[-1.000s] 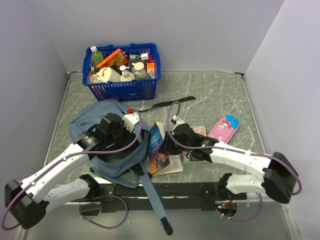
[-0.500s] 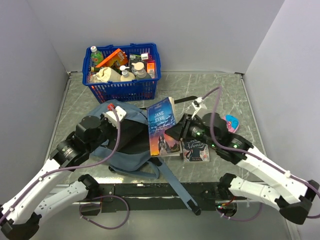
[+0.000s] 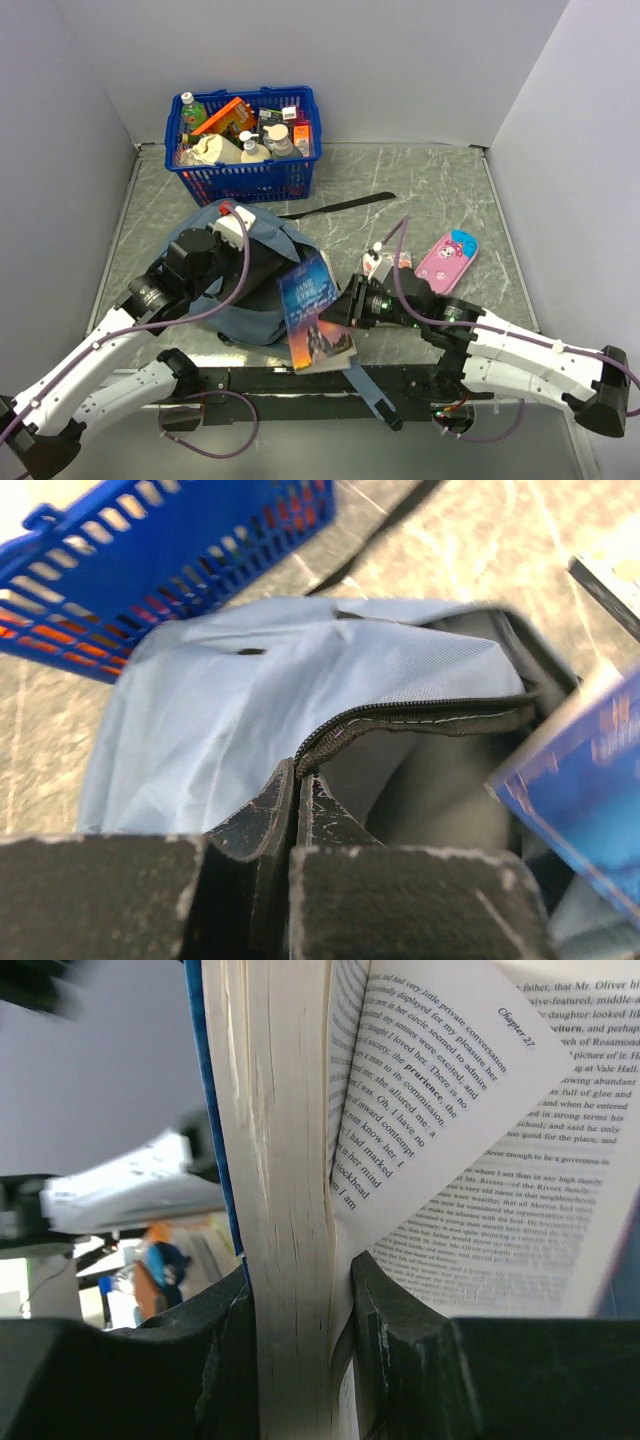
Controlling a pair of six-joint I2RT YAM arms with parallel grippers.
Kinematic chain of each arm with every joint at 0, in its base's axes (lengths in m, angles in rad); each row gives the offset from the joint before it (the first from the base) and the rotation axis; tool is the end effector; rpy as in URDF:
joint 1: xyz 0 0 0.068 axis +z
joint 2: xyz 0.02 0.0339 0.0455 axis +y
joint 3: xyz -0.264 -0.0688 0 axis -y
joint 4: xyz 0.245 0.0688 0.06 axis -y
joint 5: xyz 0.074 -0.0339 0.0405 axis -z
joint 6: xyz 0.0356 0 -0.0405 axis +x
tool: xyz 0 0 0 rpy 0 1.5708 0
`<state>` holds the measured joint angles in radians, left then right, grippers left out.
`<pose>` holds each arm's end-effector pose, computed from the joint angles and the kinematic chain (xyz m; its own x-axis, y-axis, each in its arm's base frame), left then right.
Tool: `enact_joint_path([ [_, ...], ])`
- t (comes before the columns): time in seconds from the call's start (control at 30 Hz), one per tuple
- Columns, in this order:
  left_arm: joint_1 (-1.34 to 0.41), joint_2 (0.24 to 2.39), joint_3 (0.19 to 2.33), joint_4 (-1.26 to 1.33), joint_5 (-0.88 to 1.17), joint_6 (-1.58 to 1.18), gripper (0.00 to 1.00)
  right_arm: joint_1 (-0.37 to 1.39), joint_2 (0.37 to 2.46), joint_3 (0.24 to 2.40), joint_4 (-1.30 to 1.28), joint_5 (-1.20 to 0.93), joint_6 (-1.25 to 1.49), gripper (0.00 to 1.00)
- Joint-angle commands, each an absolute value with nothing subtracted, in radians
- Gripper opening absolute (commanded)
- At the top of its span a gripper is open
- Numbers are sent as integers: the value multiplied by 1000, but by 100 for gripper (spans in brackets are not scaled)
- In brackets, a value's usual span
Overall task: Pack the student bag
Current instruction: Place the book in the student bag.
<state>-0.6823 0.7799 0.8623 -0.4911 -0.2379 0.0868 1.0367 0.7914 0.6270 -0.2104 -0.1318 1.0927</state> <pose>0.1382 -0.1014 0.3360 -0.2687 0.3269 -0.9061 0.4700 0.8656 0.1729 0.0915 0.1639 0.2804 -0.8986 0.2096 -0.3854 -0.2558 0.4635 0.8484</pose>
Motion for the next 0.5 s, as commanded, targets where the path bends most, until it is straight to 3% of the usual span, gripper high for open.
enact_joint_path([
  [0.0, -684, 766, 891, -388, -292, 48, 1, 1077, 749, 592, 20, -130, 1244, 0],
  [0.23, -687, 739, 956, -474, -91, 11, 1, 1072, 853, 563, 175, -104, 1262, 0],
  [0.4, -687, 661, 946, -512, 226, 41, 1, 1006, 952, 552, 467, -89, 1269, 0],
  [0.47, -687, 649, 951, -555, 261, 41, 1, 994, 1031, 572, 536, -81, 1275, 0],
])
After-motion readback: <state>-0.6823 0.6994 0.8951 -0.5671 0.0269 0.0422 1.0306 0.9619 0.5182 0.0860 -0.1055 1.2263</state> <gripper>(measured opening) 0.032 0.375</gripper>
